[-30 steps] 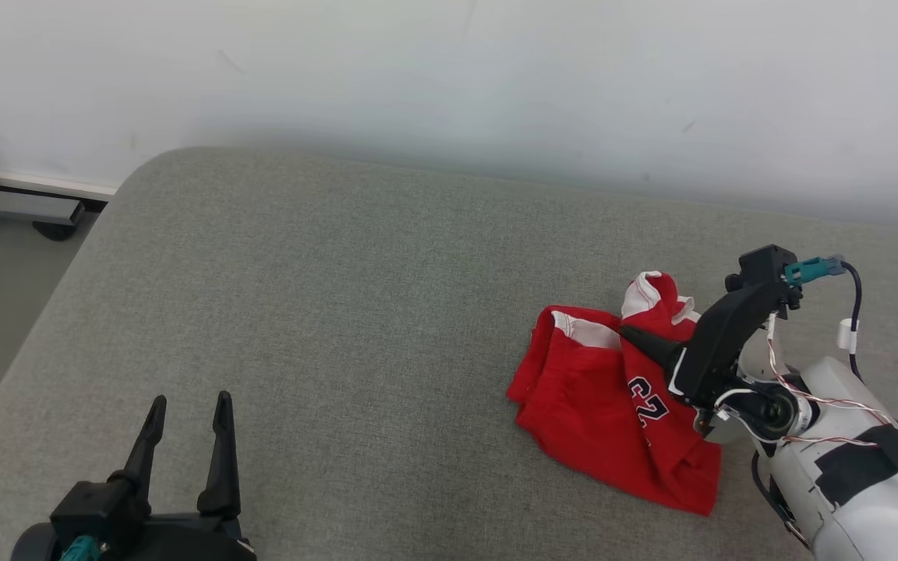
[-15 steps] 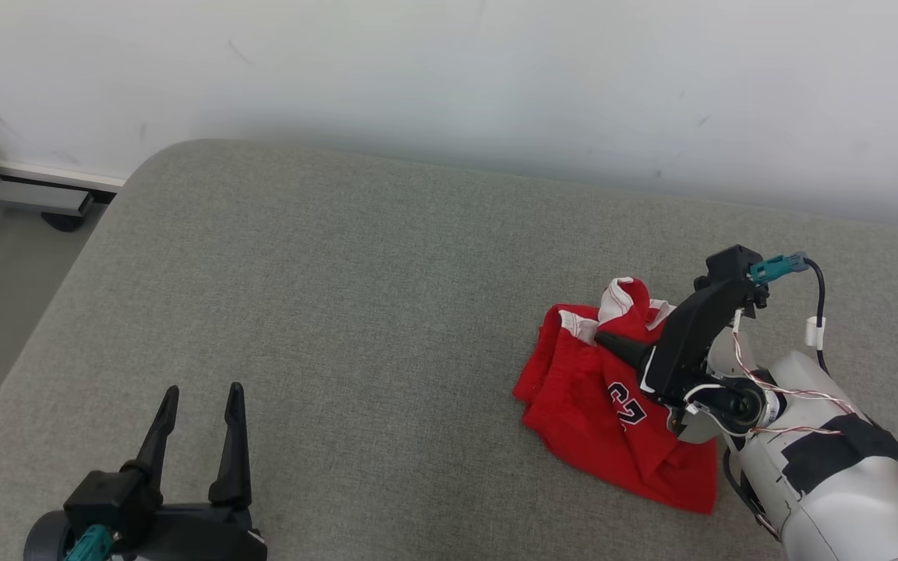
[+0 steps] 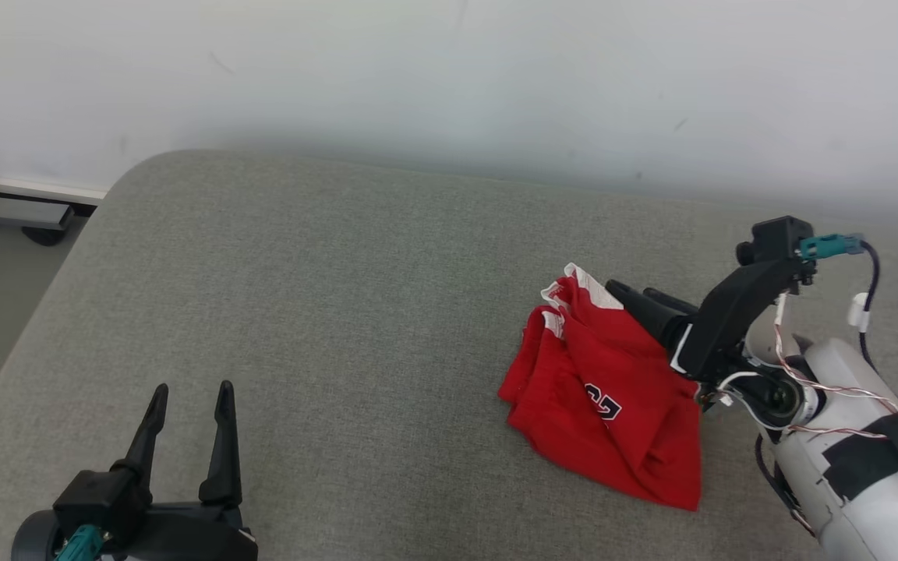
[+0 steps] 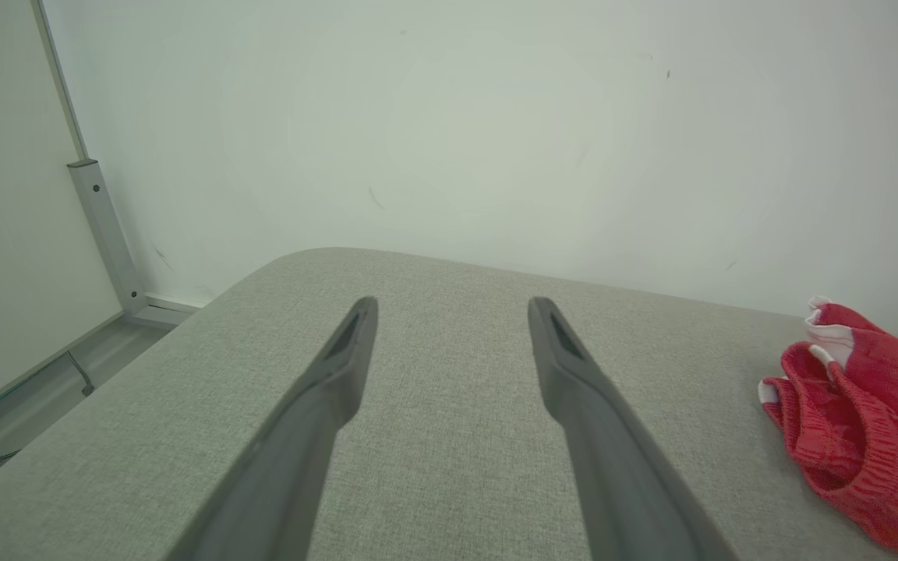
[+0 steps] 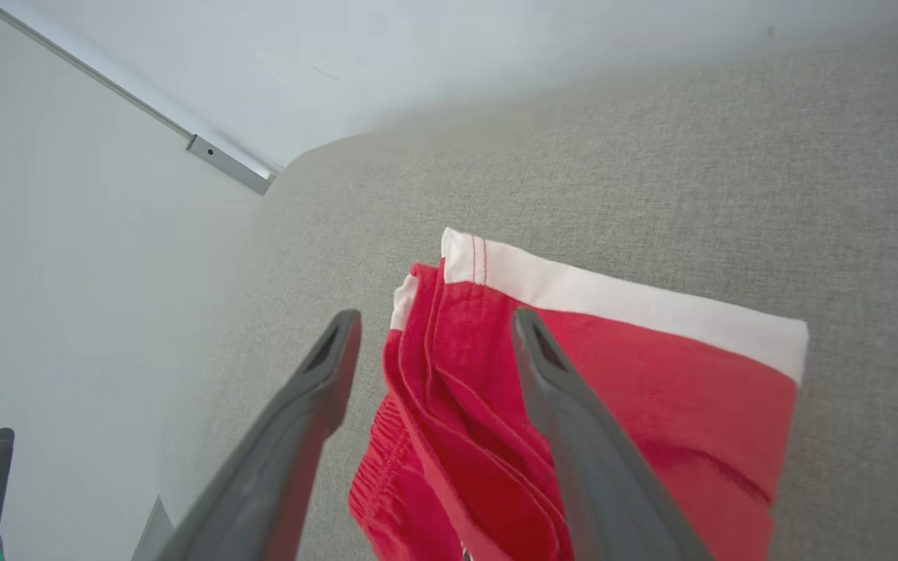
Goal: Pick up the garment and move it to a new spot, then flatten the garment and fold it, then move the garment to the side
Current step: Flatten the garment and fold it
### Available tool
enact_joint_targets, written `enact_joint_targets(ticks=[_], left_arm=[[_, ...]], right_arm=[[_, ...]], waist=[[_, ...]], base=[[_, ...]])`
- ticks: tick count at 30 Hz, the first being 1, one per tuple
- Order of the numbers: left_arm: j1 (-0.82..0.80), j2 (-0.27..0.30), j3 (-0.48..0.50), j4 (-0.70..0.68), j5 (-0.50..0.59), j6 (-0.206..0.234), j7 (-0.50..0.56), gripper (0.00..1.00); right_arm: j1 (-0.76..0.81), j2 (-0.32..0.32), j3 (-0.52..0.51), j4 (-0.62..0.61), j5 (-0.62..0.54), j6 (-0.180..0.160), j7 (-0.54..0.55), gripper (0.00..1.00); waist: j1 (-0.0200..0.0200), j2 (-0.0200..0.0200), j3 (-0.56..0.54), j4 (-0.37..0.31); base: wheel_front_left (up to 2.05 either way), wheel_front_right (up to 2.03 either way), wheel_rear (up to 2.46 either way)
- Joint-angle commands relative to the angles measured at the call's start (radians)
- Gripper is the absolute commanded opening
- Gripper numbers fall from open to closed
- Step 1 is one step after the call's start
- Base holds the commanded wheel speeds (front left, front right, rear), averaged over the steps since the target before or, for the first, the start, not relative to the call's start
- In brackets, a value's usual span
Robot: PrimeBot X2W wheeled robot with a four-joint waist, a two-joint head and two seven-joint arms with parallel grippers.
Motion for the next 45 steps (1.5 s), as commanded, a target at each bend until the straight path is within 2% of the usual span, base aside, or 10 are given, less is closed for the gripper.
enact_joint_targets(ticks=[1,3,14,22,26,32,33,34,35,45], left_arm=[[0.003,0.010,0.001,-0.006,-0.008,0.001,-0.004,1.00],[0.004,0.012,0.002,-0.008,-0.007,0.003,-0.003,1.00],[0.006,0.027,-0.004,-0.031,-0.003,0.014,0.004,1.00],[0.007,0.034,-0.010,-0.042,-0.001,0.017,0.003,1.00],[0.008,0.037,-0.014,-0.047,0.000,0.021,0.007,1.00],[0.011,0.042,-0.019,-0.049,-0.003,0.025,0.009,1.00],[0.012,0.043,-0.020,-0.049,-0.003,0.025,0.009,1.00],[0.013,0.044,-0.021,-0.050,-0.003,0.025,0.010,1.00],[0.010,0.044,-0.024,-0.051,-0.004,0.026,0.009,1.00],[-0.002,0.044,-0.036,-0.057,-0.009,0.026,0.011,1.00]], right_arm=[[0.029,-0.030,-0.003,-0.039,0.009,-0.001,-0.025,1.00],[0.038,-0.041,-0.003,-0.057,0.008,-0.001,-0.036,1.00],[0.155,-0.197,0.056,-0.212,-0.104,-0.001,-0.212,1.00],[0.219,-0.238,0.066,-0.221,-0.132,-0.001,-0.312,1.00],[0.235,-0.256,0.065,-0.192,-0.185,-0.001,-0.373,1.00],[0.242,-0.244,0.088,-0.147,-0.245,-0.001,-0.418,1.00],[0.239,-0.244,0.094,-0.140,-0.253,-0.001,-0.421,0.80],[0.233,-0.244,0.100,-0.133,-0.264,-0.001,-0.425,0.49],[0.225,-0.240,0.113,-0.120,-0.277,-0.001,-0.429,0.00],[0.175,-0.211,0.181,-0.027,-0.314,-0.001,-0.455,0.00]], waist=[[0.0002,0.0000,0.001,-0.012],[0.0002,0.0000,0.001,-0.017],[0.0002,0.0000,0.002,-0.048],[0.0002,0.0000,0.008,-0.056],[0.0002,0.0000,0.008,-0.056],[0.0002,0.0000,0.006,-0.056],[0.0002,0.0000,0.005,-0.056],[0.0002,0.0000,0.006,-0.056],[0.0002,0.0000,0.007,-0.053],[0.0002,0.0000,0.019,-0.033]], base=[[0.00,0.00,0.00],[0.00,0.00,0.00],[0.00,0.00,0.00],[0.00,0.00,0.00],[0.00,0.00,0.00],[0.00,0.00,0.00],[0.00,0.00,0.00],[0.00,0.00,0.00],[0.00,0.00,0.00],[0.00,0.00,0.00]])
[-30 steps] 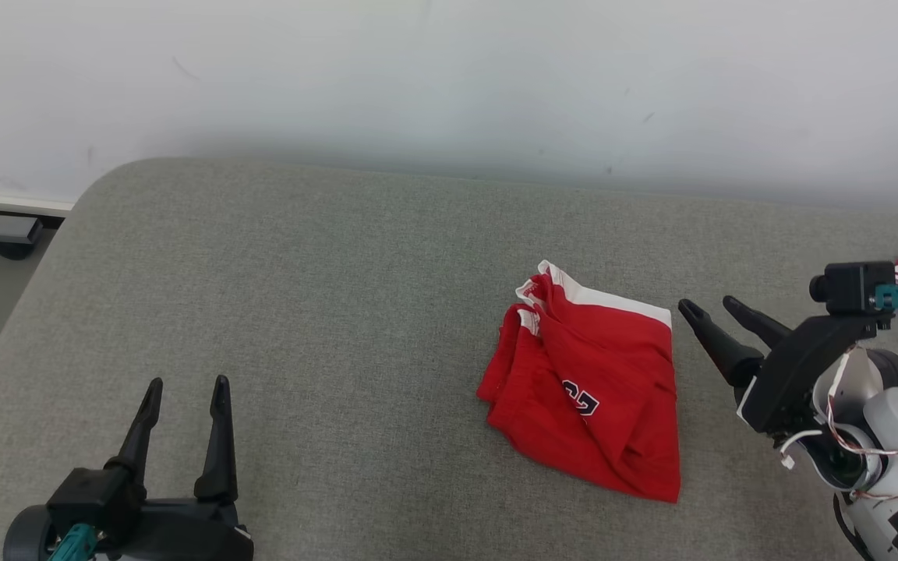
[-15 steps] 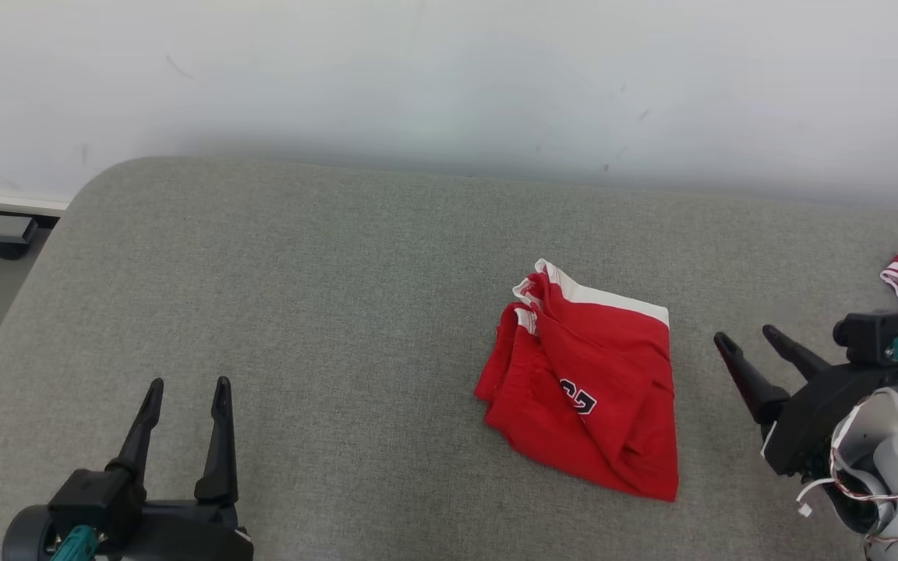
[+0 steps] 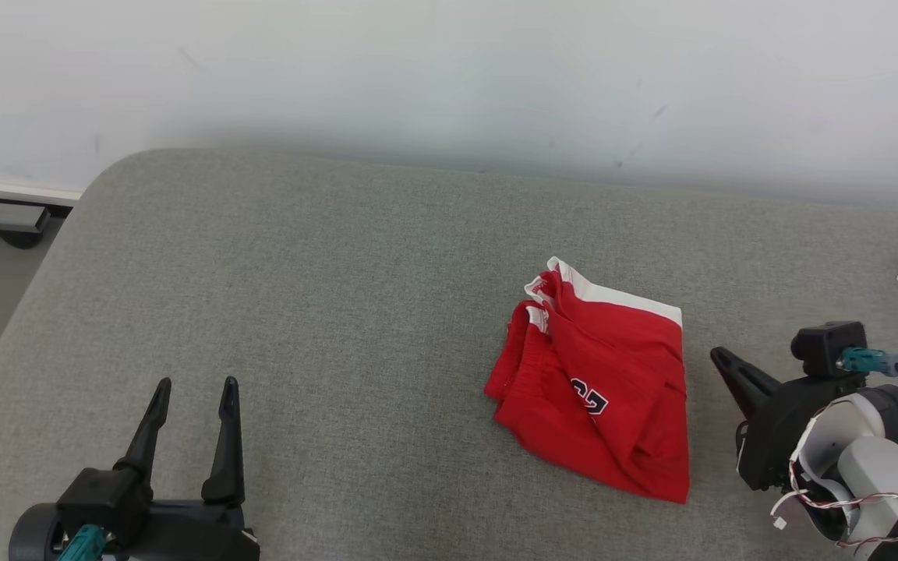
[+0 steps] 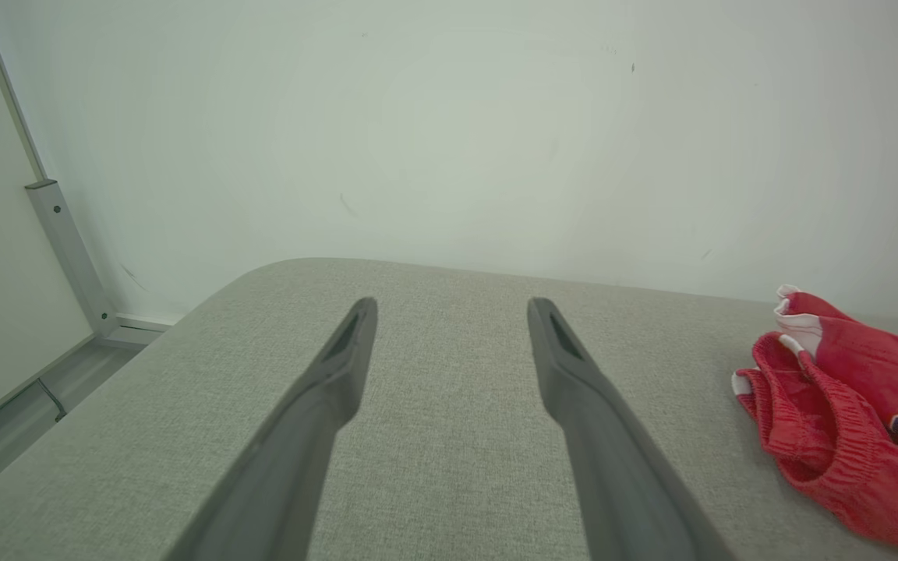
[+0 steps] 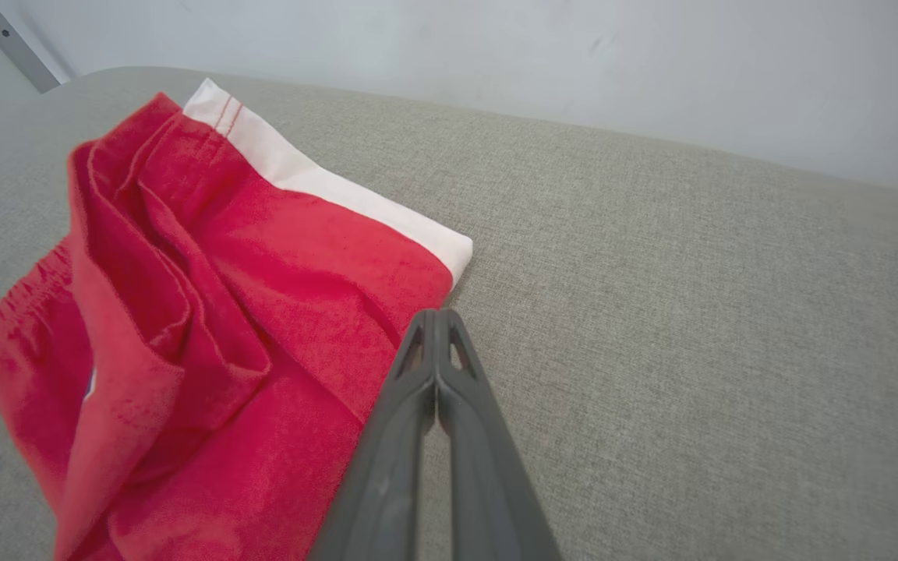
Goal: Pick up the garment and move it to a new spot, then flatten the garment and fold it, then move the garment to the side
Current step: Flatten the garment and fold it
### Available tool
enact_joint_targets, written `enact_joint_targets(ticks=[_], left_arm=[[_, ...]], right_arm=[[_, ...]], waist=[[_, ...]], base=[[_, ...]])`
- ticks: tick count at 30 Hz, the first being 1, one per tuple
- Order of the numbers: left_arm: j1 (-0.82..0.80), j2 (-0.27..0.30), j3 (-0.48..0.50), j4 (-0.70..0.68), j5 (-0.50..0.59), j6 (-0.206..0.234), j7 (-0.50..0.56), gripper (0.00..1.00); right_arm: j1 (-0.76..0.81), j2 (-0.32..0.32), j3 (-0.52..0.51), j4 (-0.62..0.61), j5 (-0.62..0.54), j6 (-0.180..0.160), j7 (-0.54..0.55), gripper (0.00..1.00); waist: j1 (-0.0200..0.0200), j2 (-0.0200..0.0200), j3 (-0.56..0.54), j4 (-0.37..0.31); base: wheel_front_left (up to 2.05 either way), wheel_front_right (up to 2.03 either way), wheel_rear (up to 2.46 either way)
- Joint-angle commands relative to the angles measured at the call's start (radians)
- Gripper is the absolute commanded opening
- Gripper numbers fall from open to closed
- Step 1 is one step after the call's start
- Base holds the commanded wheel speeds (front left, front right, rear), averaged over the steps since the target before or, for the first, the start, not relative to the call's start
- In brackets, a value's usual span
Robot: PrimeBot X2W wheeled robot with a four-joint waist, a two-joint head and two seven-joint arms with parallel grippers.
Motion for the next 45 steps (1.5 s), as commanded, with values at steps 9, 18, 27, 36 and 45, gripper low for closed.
enact_joint_targets(ticks=[9,18,27,36,45], left_arm=[[-0.013,0.006,-0.007,-0.002,-0.011,0.004,-0.003,1.00],[-0.027,0.003,-0.011,0.008,-0.019,0.003,-0.008,1.00],[-0.023,0.004,-0.014,0.012,-0.022,0.007,-0.013,1.00],[-0.017,0.007,-0.016,0.013,-0.027,0.009,-0.015,1.00],[-0.022,0.009,-0.020,0.019,-0.029,0.008,-0.018,1.00]], right_arm=[[-0.049,0.024,0.073,0.072,0.029,-0.001,-0.035,0.00],[-0.080,0.034,0.156,0.096,0.083,-0.001,-0.053,0.00],[-0.076,0.030,0.250,0.065,0.165,-0.001,-0.064,0.00],[-0.063,0.016,0.334,0.005,0.242,-0.001,-0.075,0.00],[-0.077,0.025,0.414,-0.038,0.302,-0.001,-0.091,0.00]], waist=[[0.0000,0.0000,0.015,0.022],[0.0000,0.0000,0.028,0.036],[0.0000,0.0000,0.018,0.040],[0.0000,0.0000,0.009,0.037],[0.0000,0.0000,0.001,0.042]], base=[[0.00,0.00,0.00],[0.00,0.00,0.00],[0.00,0.00,0.00],[0.00,0.00,0.00],[0.00,0.00,0.00]])
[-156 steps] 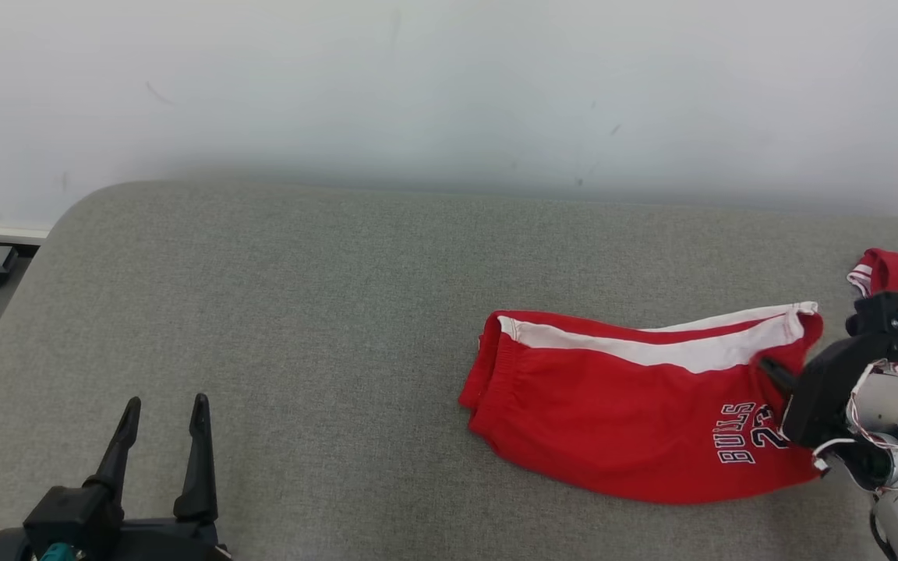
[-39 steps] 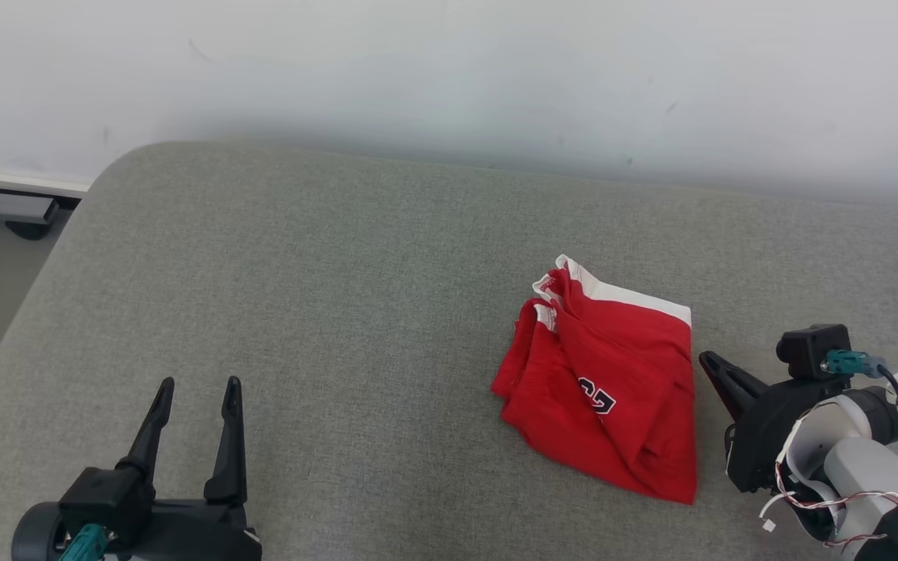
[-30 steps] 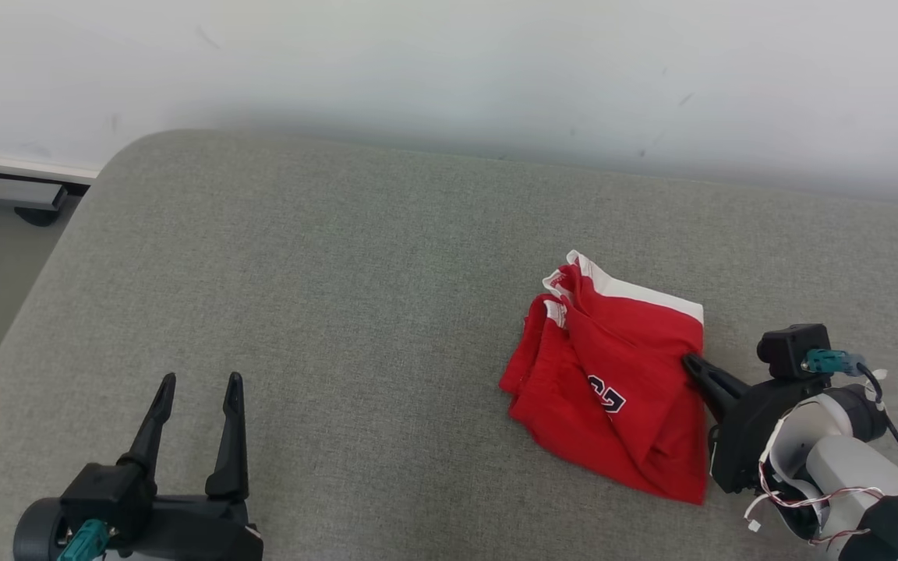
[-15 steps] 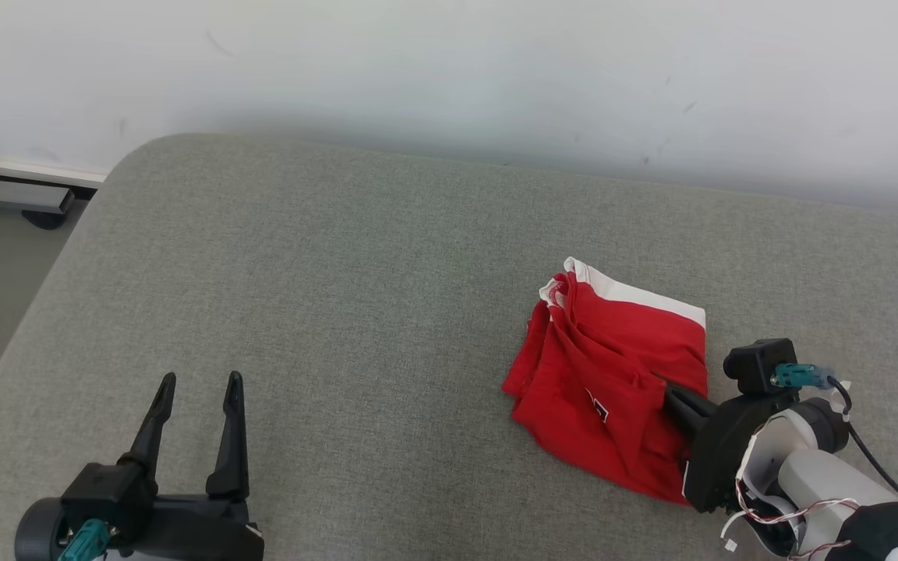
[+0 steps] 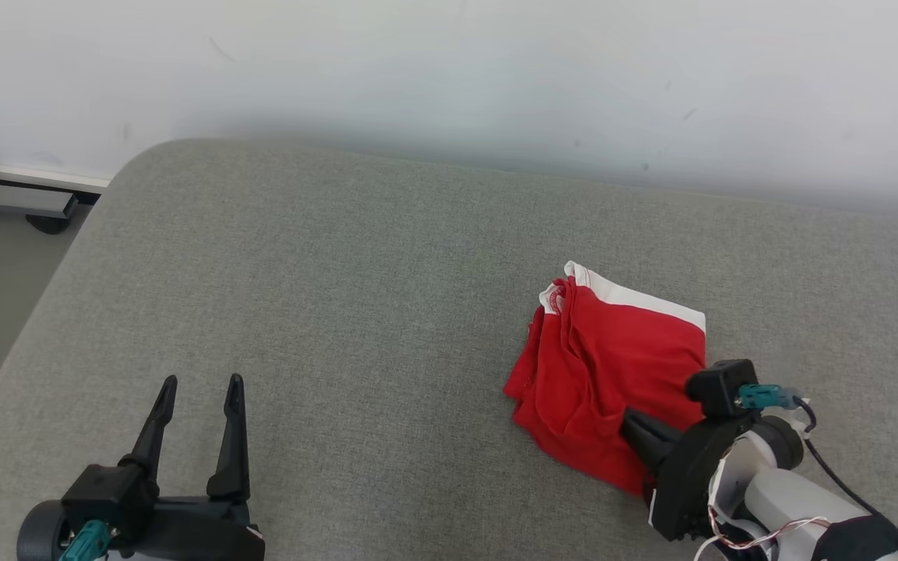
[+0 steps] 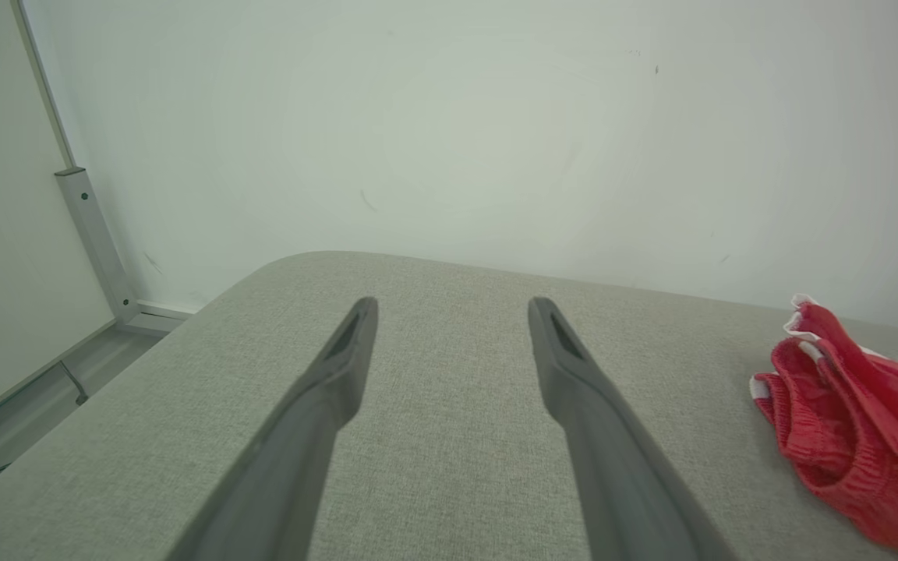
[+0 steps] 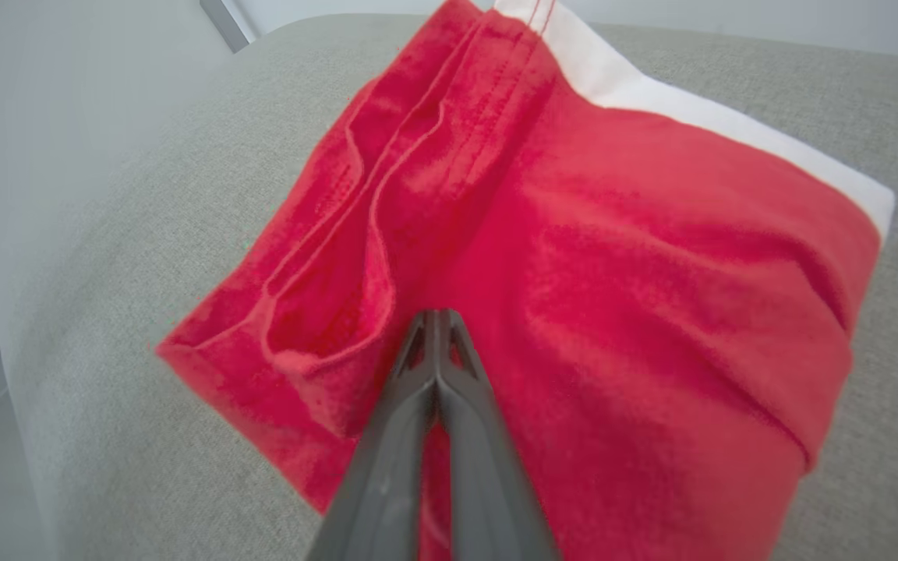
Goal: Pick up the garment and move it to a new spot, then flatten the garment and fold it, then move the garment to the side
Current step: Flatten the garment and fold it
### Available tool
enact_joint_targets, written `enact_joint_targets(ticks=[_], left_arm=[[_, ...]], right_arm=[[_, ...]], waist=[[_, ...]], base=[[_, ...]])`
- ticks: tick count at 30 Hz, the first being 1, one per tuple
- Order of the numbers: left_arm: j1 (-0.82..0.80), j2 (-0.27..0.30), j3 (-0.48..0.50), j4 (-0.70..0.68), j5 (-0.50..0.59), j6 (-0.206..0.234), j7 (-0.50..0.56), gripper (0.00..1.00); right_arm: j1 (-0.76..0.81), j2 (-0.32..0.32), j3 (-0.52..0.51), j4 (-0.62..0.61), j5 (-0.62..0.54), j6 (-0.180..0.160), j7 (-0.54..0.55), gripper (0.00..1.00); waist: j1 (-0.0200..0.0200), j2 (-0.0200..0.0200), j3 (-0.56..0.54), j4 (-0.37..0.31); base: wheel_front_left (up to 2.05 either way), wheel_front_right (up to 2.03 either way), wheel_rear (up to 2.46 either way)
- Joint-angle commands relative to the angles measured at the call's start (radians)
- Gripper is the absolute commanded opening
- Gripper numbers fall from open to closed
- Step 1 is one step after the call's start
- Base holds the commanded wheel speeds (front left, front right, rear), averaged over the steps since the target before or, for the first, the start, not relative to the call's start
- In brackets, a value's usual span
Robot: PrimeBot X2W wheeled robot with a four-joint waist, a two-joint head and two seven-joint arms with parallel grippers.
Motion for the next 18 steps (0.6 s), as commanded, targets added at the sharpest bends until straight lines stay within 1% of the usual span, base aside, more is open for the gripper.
enact_joint_targets(ticks=[1,8,13,18], left_arm=[[-0.005,0.010,0.002,0.002,-0.003,-0.001,-0.006,1.00],[0.000,0.010,0.000,0.005,-0.006,0.002,-0.008,1.00],[0.005,0.012,-0.002,0.007,-0.010,0.004,-0.008,1.00],[0.012,0.017,-0.003,0.005,-0.012,0.006,-0.008,1.00]], right_arm=[[-0.007,0.003,0.011,-0.001,0.009,-0.001,-0.006,0.00],[-0.015,0.044,0.068,0.017,0.037,-0.001,-0.030,0.00],[-0.019,0.086,0.096,0.054,0.060,-0.001,-0.056,0.00],[-0.028,0.110,0.126,0.093,0.078,-0.001,-0.073,0.00]], waist=[[-0.0001,-0.0001,-0.002,0.002],[-0.0001,-0.0001,-0.013,0.008],[-0.0001,-0.0001,-0.022,0.014],[-0.0001,-0.0001,-0.028,0.015]], base=[[0.00,0.00,0.00],[0.00,0.00,0.00],[0.00,0.00,0.00],[0.00,0.00,0.00]])
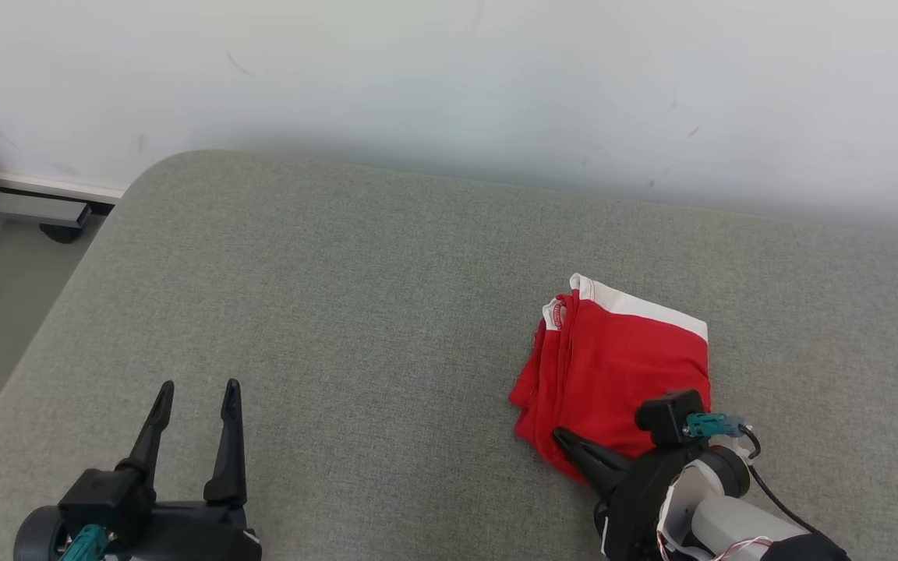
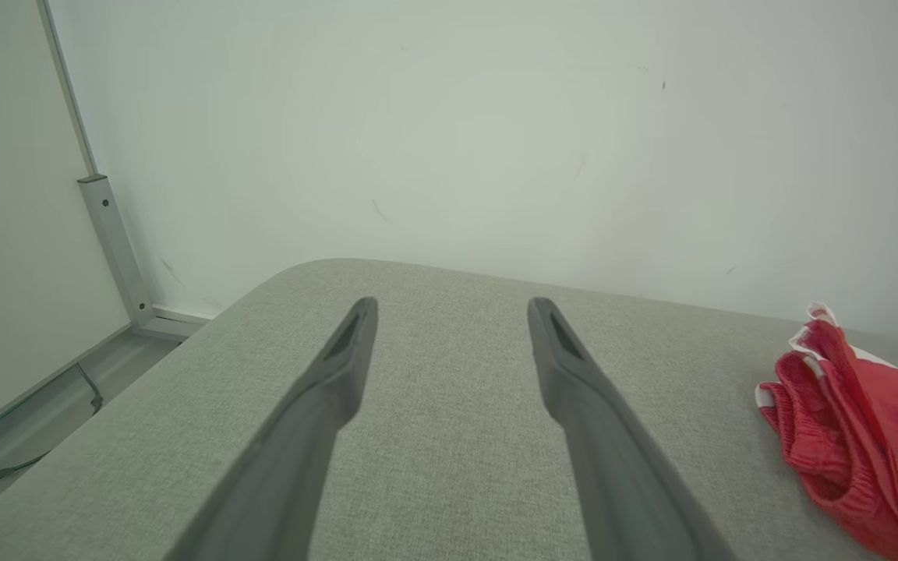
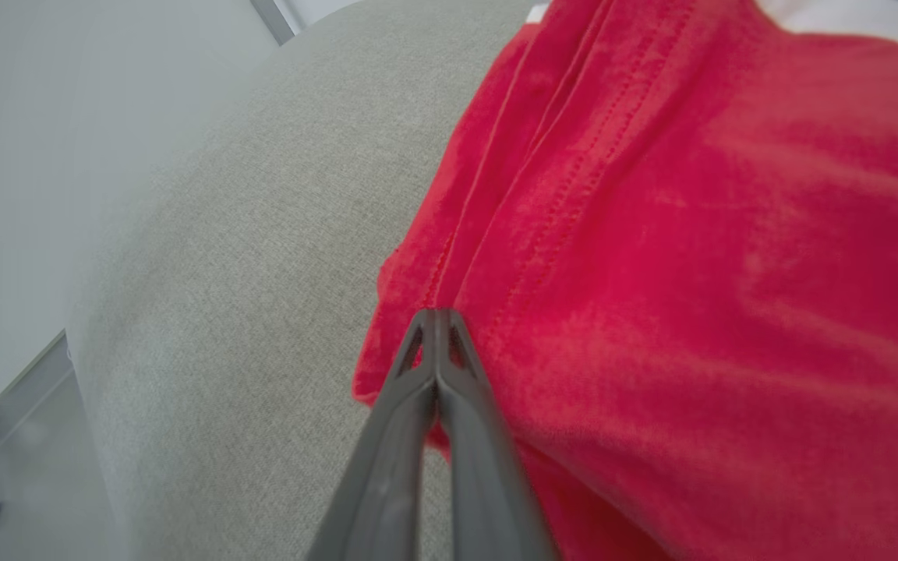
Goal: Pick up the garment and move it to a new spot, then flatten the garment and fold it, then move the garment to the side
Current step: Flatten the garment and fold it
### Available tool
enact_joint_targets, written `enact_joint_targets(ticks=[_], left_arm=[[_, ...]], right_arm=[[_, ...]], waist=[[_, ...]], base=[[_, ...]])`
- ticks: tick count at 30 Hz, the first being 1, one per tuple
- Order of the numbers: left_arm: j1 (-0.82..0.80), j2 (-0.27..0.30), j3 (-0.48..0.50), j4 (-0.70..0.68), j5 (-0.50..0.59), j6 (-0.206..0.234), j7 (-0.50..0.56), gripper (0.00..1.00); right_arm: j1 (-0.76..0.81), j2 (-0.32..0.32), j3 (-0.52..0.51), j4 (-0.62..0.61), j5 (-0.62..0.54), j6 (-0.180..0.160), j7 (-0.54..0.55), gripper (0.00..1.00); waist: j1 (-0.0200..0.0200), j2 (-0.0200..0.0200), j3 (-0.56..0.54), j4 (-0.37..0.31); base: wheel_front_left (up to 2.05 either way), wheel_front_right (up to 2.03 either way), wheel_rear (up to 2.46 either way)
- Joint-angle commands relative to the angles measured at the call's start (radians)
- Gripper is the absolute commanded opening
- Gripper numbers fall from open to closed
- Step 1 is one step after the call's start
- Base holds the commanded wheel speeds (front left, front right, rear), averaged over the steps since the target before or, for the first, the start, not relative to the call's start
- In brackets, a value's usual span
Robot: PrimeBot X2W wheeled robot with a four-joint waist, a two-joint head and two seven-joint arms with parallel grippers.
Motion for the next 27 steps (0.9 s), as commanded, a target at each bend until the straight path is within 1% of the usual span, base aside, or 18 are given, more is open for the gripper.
enact_joint_targets(ticks=[1,4,8,10,11,12,13,15,16,17,18,20,24,27], left_arm=[[0.009,0.011,0.000,-0.001,-0.003,0.003,-0.005,1.00],[0.012,0.015,-0.001,-0.006,-0.003,0.007,-0.005,1.00],[0.016,0.019,-0.002,-0.010,-0.004,0.010,-0.002,1.00],[0.018,0.021,-0.003,-0.014,-0.004,0.012,-0.001,1.00],[0.018,0.022,-0.004,-0.016,-0.004,0.012,0.000,1.00],[0.018,0.024,-0.004,-0.018,-0.004,0.012,0.001,1.00],[0.017,0.025,-0.004,-0.019,-0.003,0.013,0.001,1.00],[0.017,0.028,-0.005,-0.023,-0.002,0.014,0.002,1.00],[0.018,0.029,-0.006,-0.025,-0.002,0.015,0.002,1.00],[0.019,0.031,-0.006,-0.026,-0.001,0.017,0.003,1.00],[0.019,0.032,-0.007,-0.028,-0.001,0.018,0.004,1.00],[0.021,0.037,-0.007,-0.033,0.000,0.020,0.005,1.00],[0.024,0.041,-0.010,-0.039,0.000,0.022,0.006,1.00],[0.025,0.042,-0.013,-0.040,0.000,0.022,0.007,1.00]], right_arm=[[-0.016,0.000,0.008,0.010,0.009,-0.001,-0.009,0.00],[-0.025,-0.007,0.011,0.016,0.030,-0.001,-0.027,0.00],[-0.036,-0.036,-0.004,-0.001,0.053,-0.001,-0.060,0.00],[-0.038,-0.059,-0.023,-0.015,0.063,-0.001,-0.077,0.22],[-0.038,-0.073,-0.032,-0.018,0.066,-0.001,-0.083,0.18],[-0.038,-0.088,-0.044,-0.016,0.068,-0.001,-0.088,0.02],[-0.038,-0.101,-0.056,-0.014,0.066,-0.001,-0.093,0.00],[-0.032,-0.119,-0.087,-0.007,0.073,-0.001,-0.099,0.00],[-0.029,-0.128,-0.103,-0.002,0.074,-0.001,-0.103,0.08],[-0.026,-0.139,-0.125,0.007,0.073,-0.001,-0.104,0.43],[-0.023,-0.148,-0.143,0.013,0.067,-0.001,-0.106,1.00],[-0.006,-0.160,-0.192,0.026,0.053,-0.001,-0.110,1.00],[0.015,-0.166,-0.249,0.039,0.027,-0.001,-0.111,1.00],[0.031,-0.160,-0.268,0.044,0.018,-0.001,-0.110,1.00]], waist=[[0.0001,0.0000,-0.001,-0.001],[0.0001,0.0000,-0.004,-0.005],[0.0001,0.0000,-0.006,-0.014],[0.0001,0.0000,-0.007,-0.020],[0.0001,0.0000,-0.007,-0.024],[0.0001,0.0000,-0.007,-0.027],[0.0001,0.0000,-0.007,-0.029],[0.0001,0.0000,-0.008,-0.035],[0.0001,0.0000,-0.009,-0.037],[0.0001,0.0000,-0.009,-0.039],[0.0001,0.0000,-0.009,-0.041],[0.0001,0.0000,-0.010,-0.046],[0.0001,0.0000,-0.010,-0.050],[0.0001,0.0000,-0.010,-0.052]], base=[[0.00,0.00,0.00],[0.00,0.00,0.00],[0.00,0.00,0.00],[0.00,0.00,0.00],[0.00,0.00,0.00],[0.00,0.00,0.00],[0.00,0.00,0.00],[0.00,0.00,0.00],[0.00,0.00,0.00],[0.00,0.00,0.00],[0.00,0.00,0.00],[0.00,0.00,0.00],[0.00,0.00,0.00],[0.00,0.00,0.00]])
